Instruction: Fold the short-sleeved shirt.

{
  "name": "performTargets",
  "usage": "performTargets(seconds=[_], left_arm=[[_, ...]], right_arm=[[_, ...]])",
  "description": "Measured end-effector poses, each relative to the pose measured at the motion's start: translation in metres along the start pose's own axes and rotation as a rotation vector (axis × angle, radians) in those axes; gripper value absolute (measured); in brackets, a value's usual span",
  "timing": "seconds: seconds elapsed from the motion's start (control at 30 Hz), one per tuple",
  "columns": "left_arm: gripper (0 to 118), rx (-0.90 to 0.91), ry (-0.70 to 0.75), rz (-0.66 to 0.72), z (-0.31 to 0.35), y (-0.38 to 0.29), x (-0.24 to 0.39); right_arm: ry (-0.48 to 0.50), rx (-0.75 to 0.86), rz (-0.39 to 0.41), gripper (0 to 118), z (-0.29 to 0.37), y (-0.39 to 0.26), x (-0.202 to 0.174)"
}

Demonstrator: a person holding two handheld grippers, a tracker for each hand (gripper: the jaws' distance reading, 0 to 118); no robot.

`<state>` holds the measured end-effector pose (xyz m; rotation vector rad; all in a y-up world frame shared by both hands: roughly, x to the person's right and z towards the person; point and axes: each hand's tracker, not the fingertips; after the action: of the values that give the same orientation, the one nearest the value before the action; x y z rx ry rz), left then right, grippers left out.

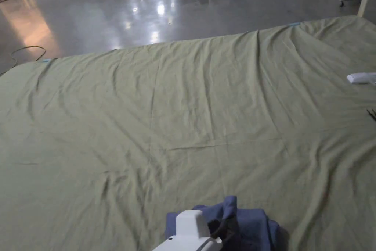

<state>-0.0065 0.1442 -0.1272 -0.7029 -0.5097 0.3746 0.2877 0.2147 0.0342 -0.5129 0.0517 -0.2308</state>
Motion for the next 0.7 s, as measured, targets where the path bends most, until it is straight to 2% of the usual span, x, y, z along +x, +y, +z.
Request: performTargets(seconds=[0.03,0.07,0.1,0.13,0.17,0.2,0.27,0.3,0.33,0.37,0.43,0.5,0.6,0.67,0.7], left_arm=[[14,-0.032,-0.004,-0.034,-0.013,-0.005,0.004],[22,-0.072,0.021,-0.074,-0.024,-0.009,0.009],[38,-0.093,0.01,-0.125,-0.032,-0.014,0.012],[60,-0.095,-0.049,-0.134,-0.03,-0.014,0.013],[73,-0.082,-0.09,-0.127,-0.026,-0.011,0.014],[77,-0.066,-0.113,-0.12,-0.018,-0.006,0.015],[74,0.0,-0.111,-0.086,0.004,0.005,0.01],[64,0.012,-0.112,-0.035,0.015,0.011,0.002],[23,0.028,-0.111,0.021,0.022,0.016,-0.006],[0,0.038,-0.116,0.085,0.027,0.02,-0.015],[0,0.015,-0.041,0.116,0.022,0.017,-0.019],[0,-0.106,-0.124,0.047,-0.001,0.008,-0.019],[0,-0.256,-0.127,0.02,-0.043,-0.021,-0.009],[0,-0.353,-0.034,-0.079,-0.067,-0.044,-0.003],[0,-0.299,-0.035,-0.1,-0.066,-0.043,0.0]], right_arm=[[-0.007,-0.005,-0.004,0,0.001,-0.001,0.002],[-0.013,-0.009,-0.006,0,0.001,-0.003,0.004],[-0.022,-0.016,-0.004,0,0.001,-0.003,0.004],[-0.033,-0.028,-0.001,0,0.0,-0.006,0.005],[-0.038,-0.039,0.001,0,-0.001,-0.007,0.006],[-0.041,-0.045,0.006,0,-0.001,-0.009,0.006],[-0.041,-0.045,0.005,0,-0.001,-0.014,0.008],[-0.032,-0.048,-0.009,0,-0.001,-0.016,0.01],[-0.027,-0.049,-0.019,0,-0.001,-0.017,0.011],[-0.025,-0.05,-0.028,0,-0.002,-0.019,0.012],[-0.014,-0.052,-0.047,0,-0.004,-0.021,0.013],[-0.005,-0.061,-0.056,0,-0.007,-0.021,0.013],[-0.001,-0.073,-0.043,0,-0.009,-0.022,0.009],[0.005,-0.079,-0.043,0,-0.009,-0.023,0.007],[0.018,-0.088,-0.054,0,-0.01,-0.023,0.006]])
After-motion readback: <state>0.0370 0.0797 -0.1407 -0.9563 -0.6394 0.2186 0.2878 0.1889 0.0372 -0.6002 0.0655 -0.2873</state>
